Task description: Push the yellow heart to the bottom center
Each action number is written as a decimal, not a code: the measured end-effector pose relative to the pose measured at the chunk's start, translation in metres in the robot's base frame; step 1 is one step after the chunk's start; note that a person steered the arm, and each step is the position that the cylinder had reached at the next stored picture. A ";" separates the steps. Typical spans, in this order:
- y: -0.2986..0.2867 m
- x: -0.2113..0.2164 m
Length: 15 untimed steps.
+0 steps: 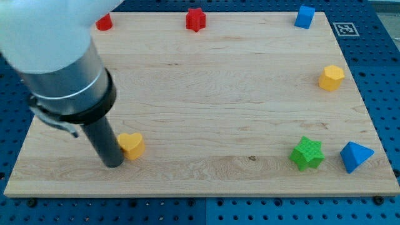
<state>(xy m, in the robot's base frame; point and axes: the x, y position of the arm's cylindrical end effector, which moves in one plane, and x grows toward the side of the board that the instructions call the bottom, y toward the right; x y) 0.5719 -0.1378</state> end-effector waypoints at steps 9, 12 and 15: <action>0.046 -0.028; 0.064 -0.012; 0.102 -0.028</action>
<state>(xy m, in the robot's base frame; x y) 0.5443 -0.0357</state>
